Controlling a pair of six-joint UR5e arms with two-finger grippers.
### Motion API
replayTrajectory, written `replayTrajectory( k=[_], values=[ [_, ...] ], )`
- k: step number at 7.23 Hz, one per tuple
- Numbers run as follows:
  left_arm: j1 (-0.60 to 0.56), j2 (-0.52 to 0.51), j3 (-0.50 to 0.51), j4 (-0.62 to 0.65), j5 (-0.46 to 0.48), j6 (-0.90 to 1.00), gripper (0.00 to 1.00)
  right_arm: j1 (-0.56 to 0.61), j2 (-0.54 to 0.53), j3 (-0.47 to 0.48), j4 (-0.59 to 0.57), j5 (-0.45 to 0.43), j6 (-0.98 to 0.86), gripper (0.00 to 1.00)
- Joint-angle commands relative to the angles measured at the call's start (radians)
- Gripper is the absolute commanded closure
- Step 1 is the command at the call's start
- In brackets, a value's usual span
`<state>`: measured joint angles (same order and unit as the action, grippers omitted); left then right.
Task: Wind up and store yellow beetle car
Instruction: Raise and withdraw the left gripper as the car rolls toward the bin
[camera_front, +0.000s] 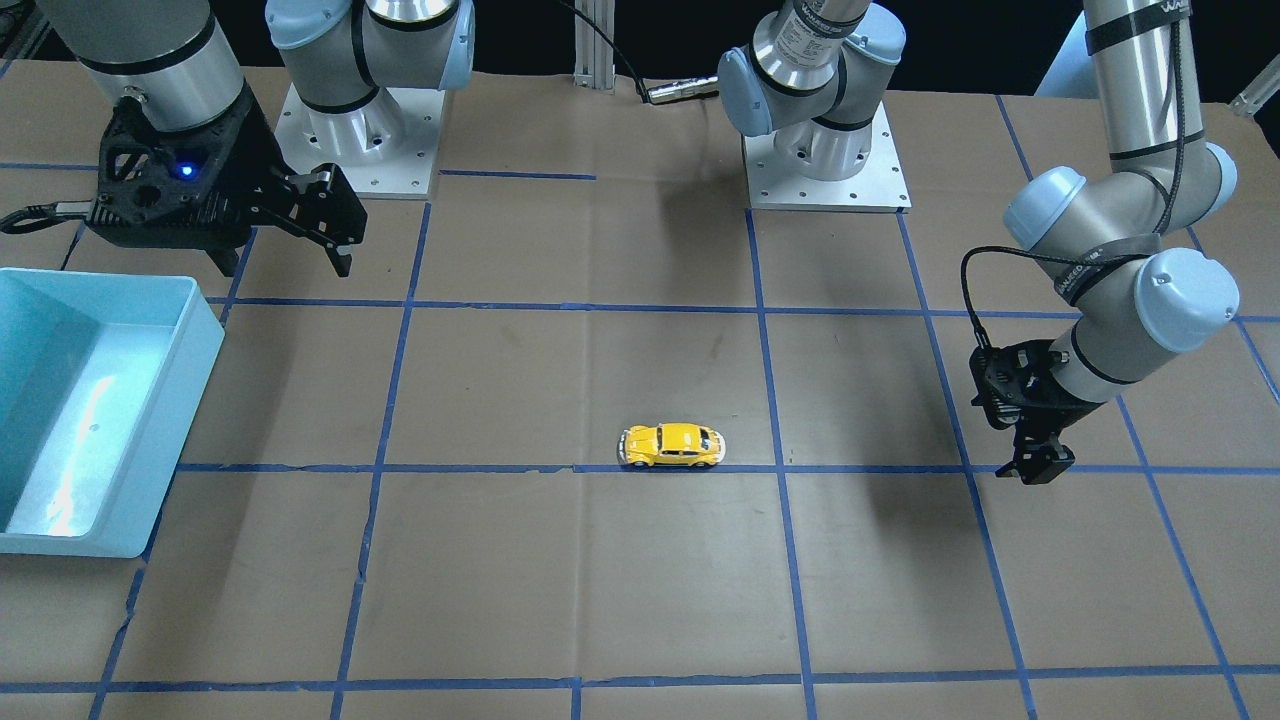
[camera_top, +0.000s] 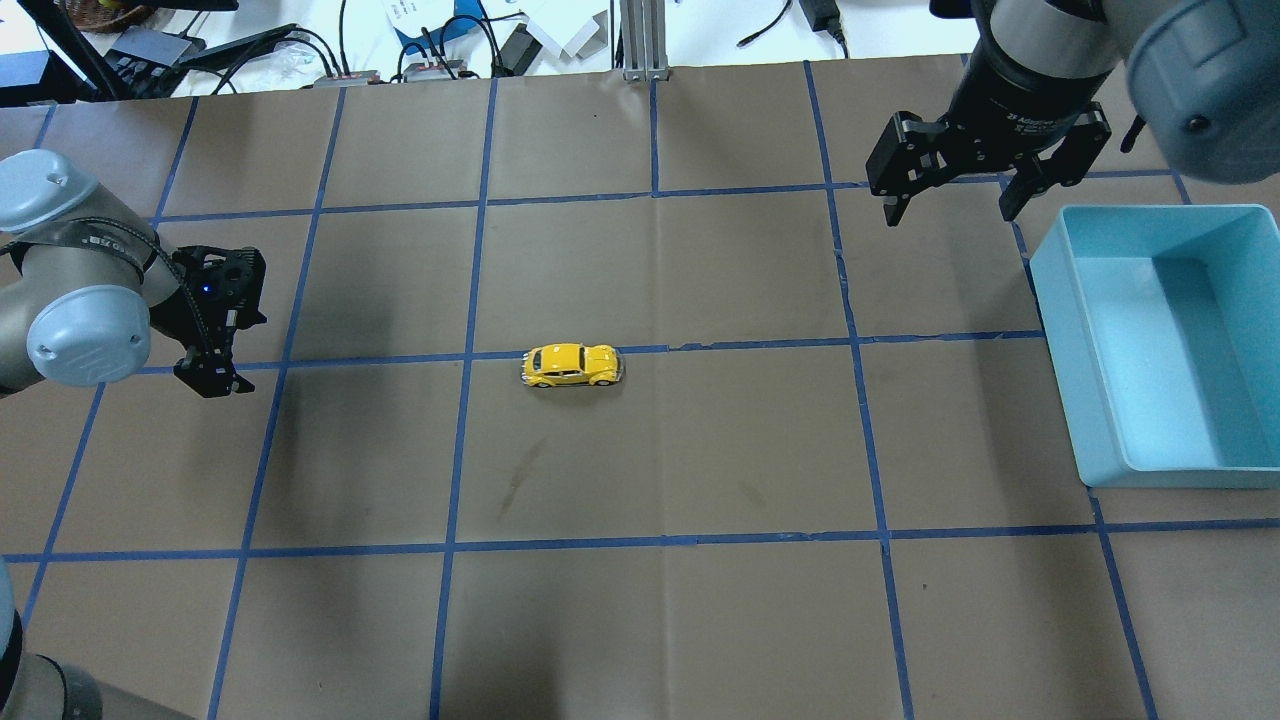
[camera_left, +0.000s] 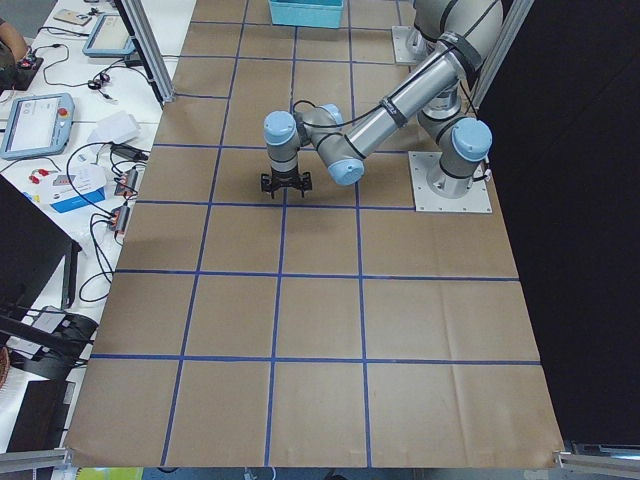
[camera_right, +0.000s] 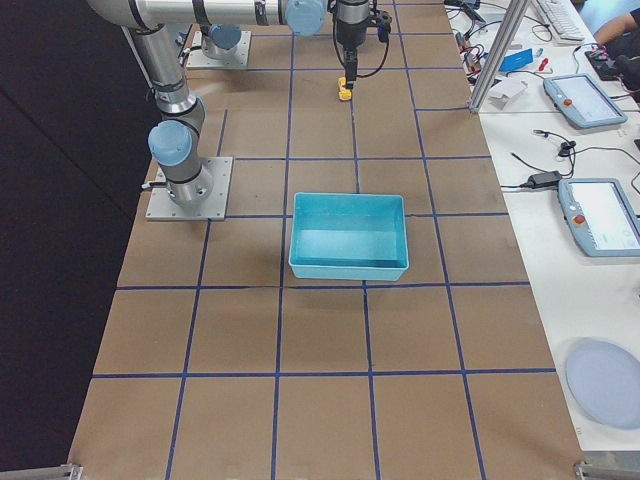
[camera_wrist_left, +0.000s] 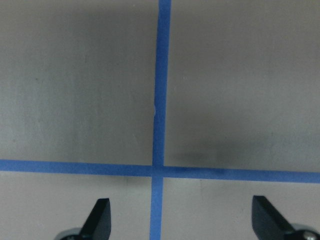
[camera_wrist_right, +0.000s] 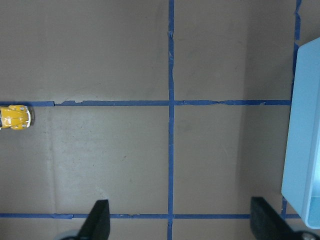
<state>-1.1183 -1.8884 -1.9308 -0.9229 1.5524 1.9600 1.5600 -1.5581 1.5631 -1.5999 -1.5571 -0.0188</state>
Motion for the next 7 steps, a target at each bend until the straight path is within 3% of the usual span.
replayTrajectory(
  k=[1,4,7],
  values=[
    [-0.005,0.005,-0.001,-0.002,0.000,-0.001,0.00,0.000,0.000,0.000,0.000,0.000,-0.001,0.00],
    [-0.021,0.060,-0.001,-0.063,0.003,-0.125,0.00,0.000,0.000,0.000,0.000,0.000,-0.001,0.00],
    [-0.156,0.226,0.015,-0.248,0.006,-0.422,0.00,0.000,0.000,0.000,0.002,-0.001,-0.001,0.00]
  ],
)
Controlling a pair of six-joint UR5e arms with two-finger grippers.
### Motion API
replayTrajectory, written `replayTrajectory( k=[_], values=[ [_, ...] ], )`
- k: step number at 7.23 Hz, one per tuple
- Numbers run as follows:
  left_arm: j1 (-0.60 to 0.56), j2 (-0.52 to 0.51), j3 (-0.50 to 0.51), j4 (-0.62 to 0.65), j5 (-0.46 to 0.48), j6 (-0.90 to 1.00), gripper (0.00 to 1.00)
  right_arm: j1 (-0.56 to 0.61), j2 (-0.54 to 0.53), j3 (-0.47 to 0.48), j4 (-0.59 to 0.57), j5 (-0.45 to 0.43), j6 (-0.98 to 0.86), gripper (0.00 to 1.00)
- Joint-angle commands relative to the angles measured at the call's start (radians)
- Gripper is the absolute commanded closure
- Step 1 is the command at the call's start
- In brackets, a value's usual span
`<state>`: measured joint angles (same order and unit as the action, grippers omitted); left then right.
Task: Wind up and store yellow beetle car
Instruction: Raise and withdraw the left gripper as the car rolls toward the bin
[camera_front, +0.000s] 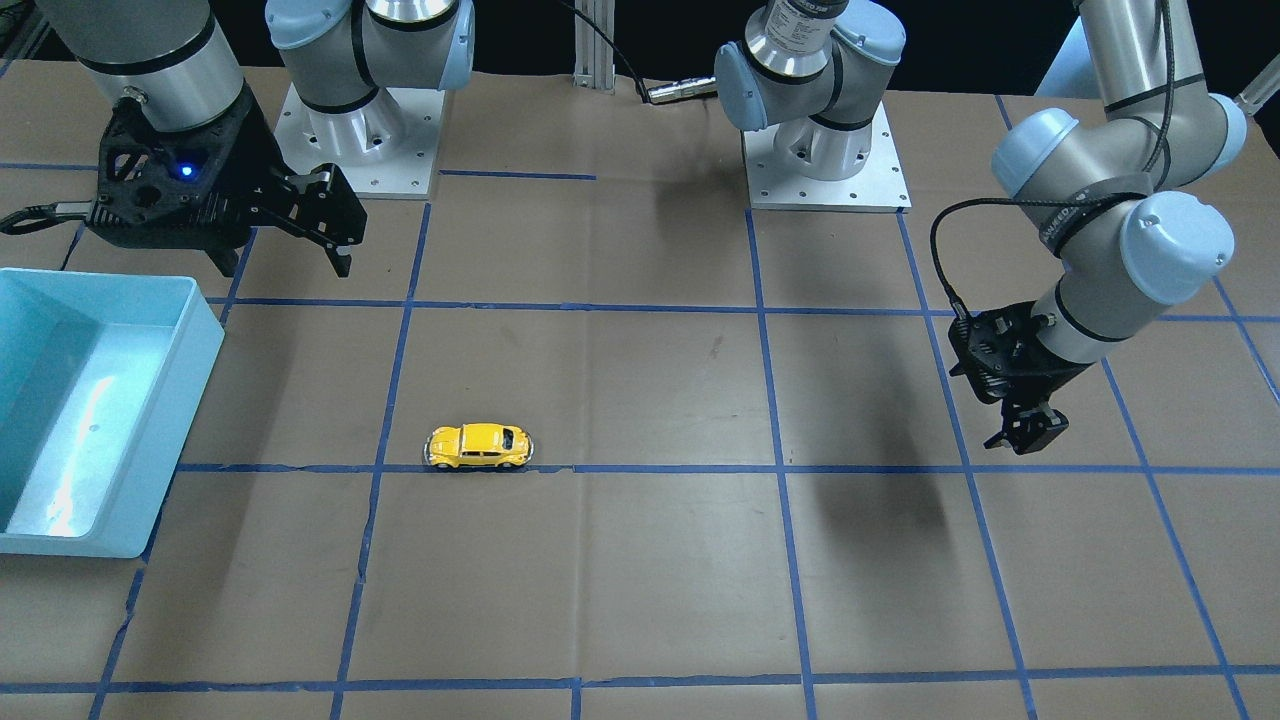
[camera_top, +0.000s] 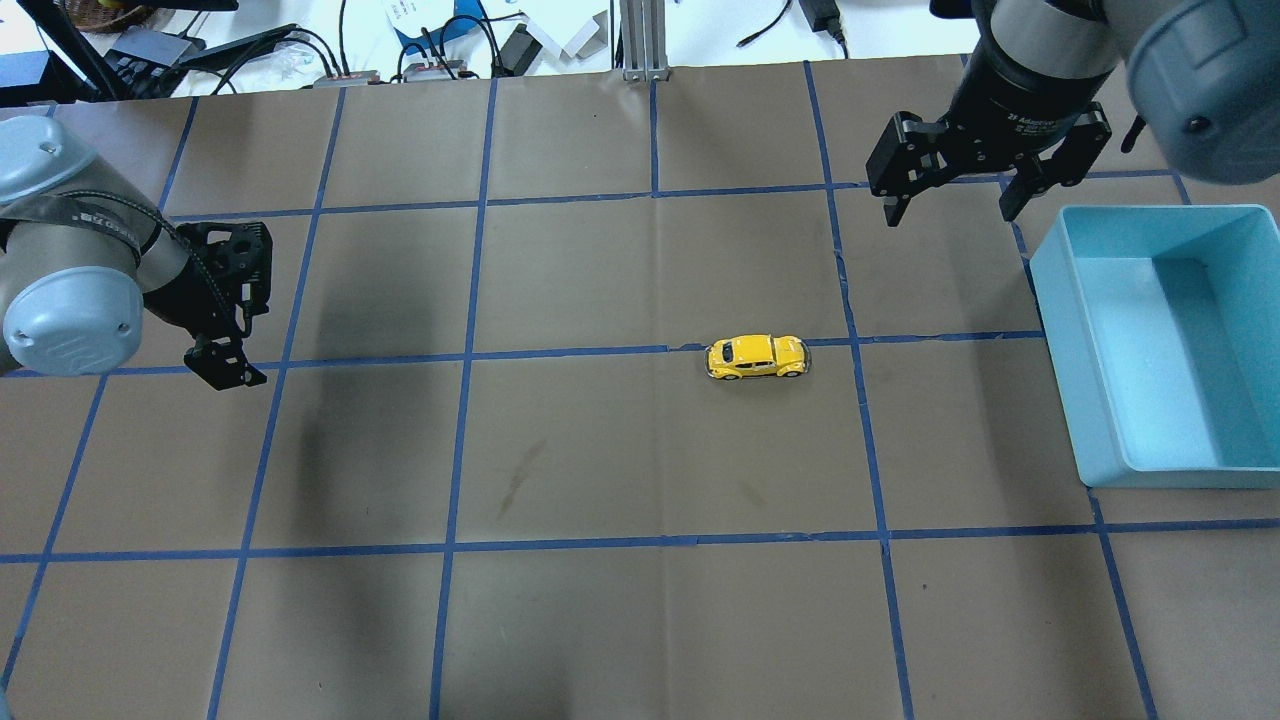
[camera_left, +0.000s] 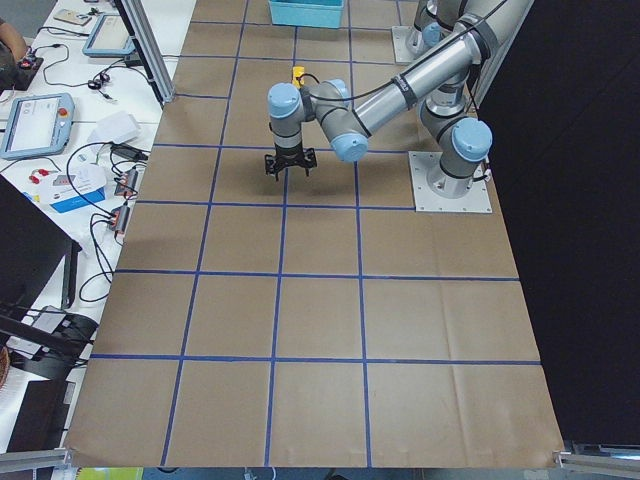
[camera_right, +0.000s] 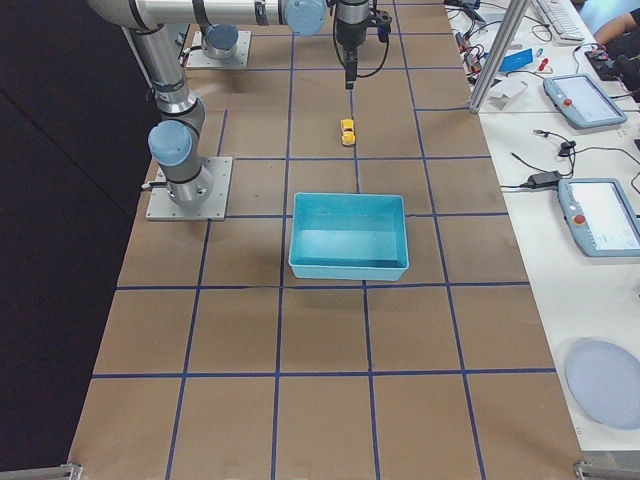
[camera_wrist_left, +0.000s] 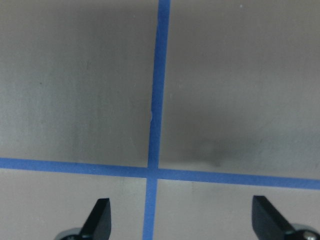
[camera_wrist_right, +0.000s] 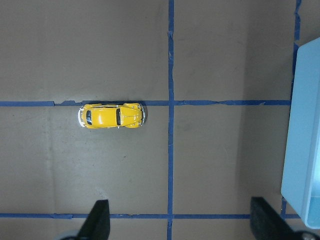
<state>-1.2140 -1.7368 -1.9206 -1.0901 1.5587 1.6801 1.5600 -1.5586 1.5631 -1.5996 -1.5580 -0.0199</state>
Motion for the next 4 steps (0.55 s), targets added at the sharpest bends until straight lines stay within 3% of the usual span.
replayTrajectory(
  k=[1,2,4],
  values=[
    [-0.152,0.142,0.040,-0.155,0.000,-0.298,0.00,0.000,0.000,0.002,0.000,-0.001,0.000,0.00],
    [-0.235,0.163,0.131,-0.268,0.000,-0.514,0.00,0.000,0.000,0.002,0.001,-0.001,0.000,0.00],
    [-0.338,0.143,0.384,-0.524,0.001,-0.718,0.00,0.000,0.000,0.002,0.001,-0.001,0.000,0.00]
  ],
)
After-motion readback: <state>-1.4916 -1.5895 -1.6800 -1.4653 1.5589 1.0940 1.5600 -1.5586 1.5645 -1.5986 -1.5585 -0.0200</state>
